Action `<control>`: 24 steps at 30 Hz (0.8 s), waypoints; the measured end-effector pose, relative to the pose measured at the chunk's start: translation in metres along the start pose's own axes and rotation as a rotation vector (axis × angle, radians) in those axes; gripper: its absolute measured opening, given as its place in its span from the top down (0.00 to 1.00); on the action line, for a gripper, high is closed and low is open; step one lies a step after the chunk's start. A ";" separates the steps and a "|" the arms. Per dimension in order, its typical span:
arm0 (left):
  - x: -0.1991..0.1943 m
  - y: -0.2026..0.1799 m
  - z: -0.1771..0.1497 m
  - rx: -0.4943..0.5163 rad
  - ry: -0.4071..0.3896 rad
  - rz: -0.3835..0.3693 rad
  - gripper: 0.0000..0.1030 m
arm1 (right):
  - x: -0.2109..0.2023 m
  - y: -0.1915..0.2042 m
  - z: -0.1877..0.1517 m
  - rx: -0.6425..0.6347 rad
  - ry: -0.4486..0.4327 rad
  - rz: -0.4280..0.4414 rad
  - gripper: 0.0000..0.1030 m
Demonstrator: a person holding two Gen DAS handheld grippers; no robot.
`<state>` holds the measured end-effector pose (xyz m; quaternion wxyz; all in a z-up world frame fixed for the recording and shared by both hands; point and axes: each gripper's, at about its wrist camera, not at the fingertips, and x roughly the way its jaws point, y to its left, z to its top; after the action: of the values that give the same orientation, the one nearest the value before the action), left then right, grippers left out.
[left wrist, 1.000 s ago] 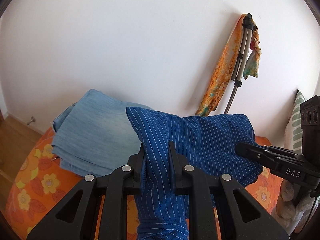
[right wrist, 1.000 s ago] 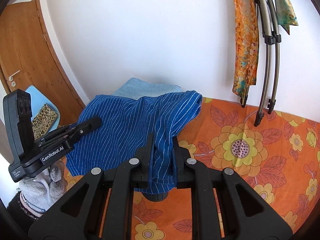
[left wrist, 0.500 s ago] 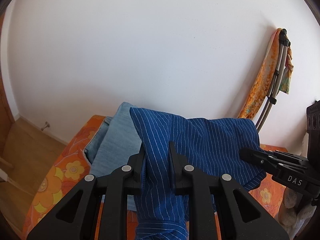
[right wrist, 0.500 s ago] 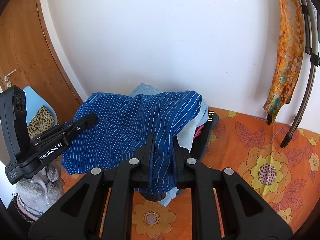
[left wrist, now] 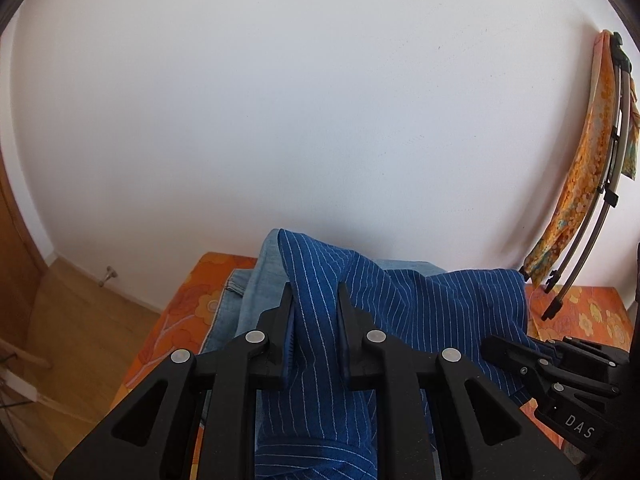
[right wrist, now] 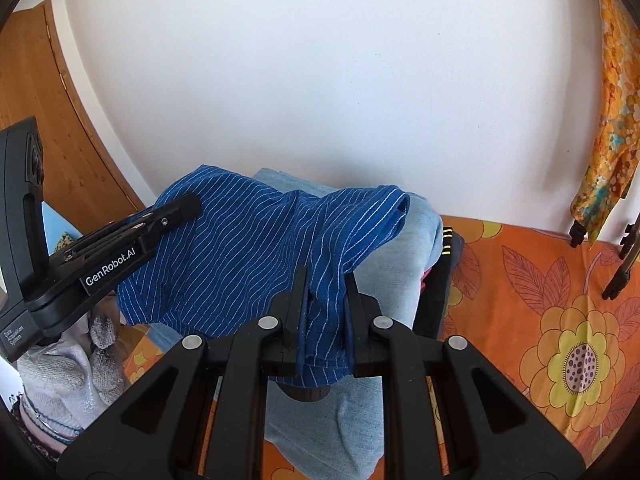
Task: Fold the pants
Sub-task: 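Carry the folded briefs with both tools over to the stack of jeans, then lower the briefs onto the jeans stack and open both tools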
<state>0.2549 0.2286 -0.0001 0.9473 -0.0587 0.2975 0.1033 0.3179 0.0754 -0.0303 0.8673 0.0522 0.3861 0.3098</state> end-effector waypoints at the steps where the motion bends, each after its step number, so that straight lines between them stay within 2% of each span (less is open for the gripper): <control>1: 0.005 0.002 -0.001 -0.002 0.007 0.003 0.85 | 0.005 -0.001 -0.001 0.014 -0.001 -0.001 0.86; 5: 0.028 0.017 -0.008 -0.034 0.063 0.021 0.89 | 0.023 -0.006 -0.007 0.044 0.024 -0.013 0.86; 9: 0.047 0.030 -0.016 -0.037 0.116 0.040 0.87 | 0.039 -0.010 -0.017 0.039 0.057 -0.043 0.84; 11: 0.048 0.034 -0.019 -0.046 0.126 0.042 0.85 | 0.042 -0.011 -0.019 0.038 0.067 -0.044 0.76; 17: 0.044 0.041 -0.015 -0.070 0.136 0.036 0.71 | 0.038 -0.009 -0.019 0.001 0.082 -0.064 0.65; 20: 0.034 0.046 -0.012 -0.081 0.118 0.051 0.69 | 0.031 -0.011 -0.016 0.003 0.071 -0.091 0.55; 24: 0.013 0.044 -0.013 -0.067 0.083 0.041 0.69 | 0.013 -0.011 -0.014 -0.016 0.006 -0.146 0.51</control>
<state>0.2481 0.2708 -0.0207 0.9293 -0.0886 0.3342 0.1301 0.3201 0.0724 -0.0519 0.8868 0.0159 0.3891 0.2490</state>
